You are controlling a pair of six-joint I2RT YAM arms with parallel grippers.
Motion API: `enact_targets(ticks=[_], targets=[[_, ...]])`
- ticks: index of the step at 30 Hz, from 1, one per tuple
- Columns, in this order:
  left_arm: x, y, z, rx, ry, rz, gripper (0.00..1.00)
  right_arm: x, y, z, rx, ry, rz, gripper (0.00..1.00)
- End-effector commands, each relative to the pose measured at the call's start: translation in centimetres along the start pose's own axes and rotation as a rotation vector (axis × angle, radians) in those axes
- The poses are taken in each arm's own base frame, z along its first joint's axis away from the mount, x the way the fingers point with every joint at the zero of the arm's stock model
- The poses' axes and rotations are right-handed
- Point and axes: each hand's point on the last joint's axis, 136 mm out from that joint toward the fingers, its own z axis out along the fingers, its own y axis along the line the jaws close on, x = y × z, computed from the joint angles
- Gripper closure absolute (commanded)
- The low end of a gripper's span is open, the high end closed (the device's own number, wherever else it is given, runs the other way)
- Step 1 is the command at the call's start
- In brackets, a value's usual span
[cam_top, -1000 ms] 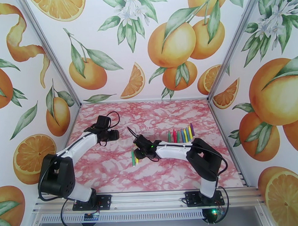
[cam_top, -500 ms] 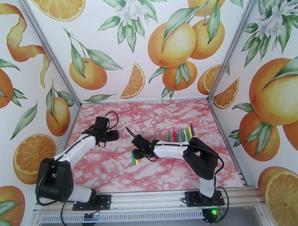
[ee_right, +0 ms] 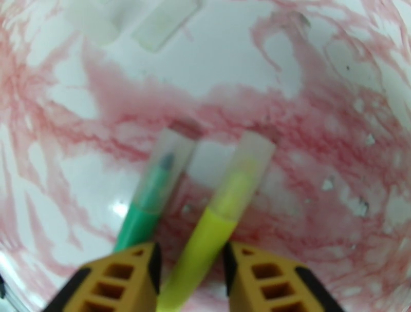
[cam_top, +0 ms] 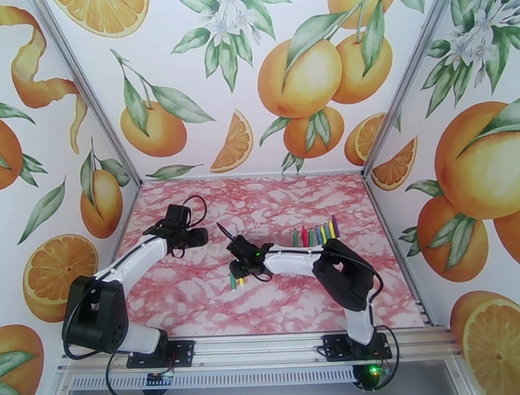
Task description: Open the pen caps
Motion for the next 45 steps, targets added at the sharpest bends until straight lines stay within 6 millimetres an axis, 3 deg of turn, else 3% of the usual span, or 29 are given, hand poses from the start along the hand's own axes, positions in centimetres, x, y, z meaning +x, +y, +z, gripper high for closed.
enact_targets(ticks=[1, 21, 33, 45], targets=[[-0.7, -0.2, -0.7, 0.016, -0.035, 0.008, 0.29, 0.7, 0.1, 0.5, 0.003, 0.036, 0.005, 0.65], [-2.6, -4.8, -1.7, 0.272, -0.075, 0.01, 0.28, 1.0, -2.3, 1.0, 0.109, 0.026, 0.006, 0.77], [-3.1, -7.1, -1.9, 0.403, -0.069, -0.014, 0.28, -0.6, -4.7, -1.7, 0.127, -0.095, 0.056, 0.83], [-3.7, -11.0, -2.5, 0.593, -0.068, -0.037, 0.29, -3.3, -3.9, -5.3, -0.067, -0.282, 0.102, 0.83]])
